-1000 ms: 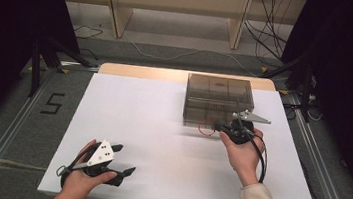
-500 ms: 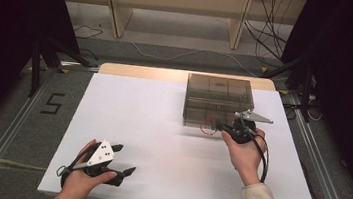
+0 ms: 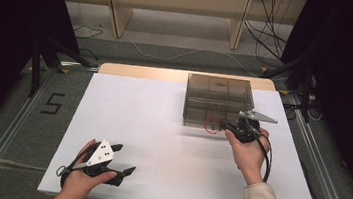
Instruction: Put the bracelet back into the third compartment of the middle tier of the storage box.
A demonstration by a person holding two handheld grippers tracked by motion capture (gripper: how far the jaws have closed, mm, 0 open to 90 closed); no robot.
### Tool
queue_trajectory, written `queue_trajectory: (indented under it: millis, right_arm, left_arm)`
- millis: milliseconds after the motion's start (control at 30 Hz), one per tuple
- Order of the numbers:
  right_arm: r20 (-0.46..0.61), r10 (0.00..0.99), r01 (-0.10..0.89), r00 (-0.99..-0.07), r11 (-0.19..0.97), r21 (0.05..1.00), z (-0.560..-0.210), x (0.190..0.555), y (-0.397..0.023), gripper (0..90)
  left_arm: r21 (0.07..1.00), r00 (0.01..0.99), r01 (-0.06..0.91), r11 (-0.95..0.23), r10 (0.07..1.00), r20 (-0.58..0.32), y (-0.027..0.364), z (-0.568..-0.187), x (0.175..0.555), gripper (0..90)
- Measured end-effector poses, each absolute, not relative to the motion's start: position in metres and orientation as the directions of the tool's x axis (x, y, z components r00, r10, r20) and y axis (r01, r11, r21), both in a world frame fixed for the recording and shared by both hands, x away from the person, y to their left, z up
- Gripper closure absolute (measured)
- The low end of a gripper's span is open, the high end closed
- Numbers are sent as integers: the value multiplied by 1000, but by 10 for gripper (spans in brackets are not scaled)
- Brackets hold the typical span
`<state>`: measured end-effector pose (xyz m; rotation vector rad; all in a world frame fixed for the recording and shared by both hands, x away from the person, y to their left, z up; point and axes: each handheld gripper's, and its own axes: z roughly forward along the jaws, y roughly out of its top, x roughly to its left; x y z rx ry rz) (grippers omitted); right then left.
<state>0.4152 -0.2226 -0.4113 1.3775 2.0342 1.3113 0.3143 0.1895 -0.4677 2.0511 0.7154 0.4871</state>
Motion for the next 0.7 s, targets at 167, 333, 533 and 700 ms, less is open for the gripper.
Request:
queue_trajectory:
  millis: [167,333,533,700]
  right_arm:
    - [199,867,535,-457,89,840,-410,415,-226,900]
    - [197,868,531,-456,87,843,-409,416,-227,900]
    - [199,873,533,-444,79,843,-408,417,-232,900]
    - [205,875,532,-439,70,844,-407,417,-235,900]
  left_arm:
    - [844,756,302,-443,651,70,190,-468,314,162]
    - [844,757,302,-443,650,70,190,-468,314,161]
    - [844,757,301,-444,649,71,190,-468,314,161]
    - [845,757,301,-442,650,70,189,-468,314,162]
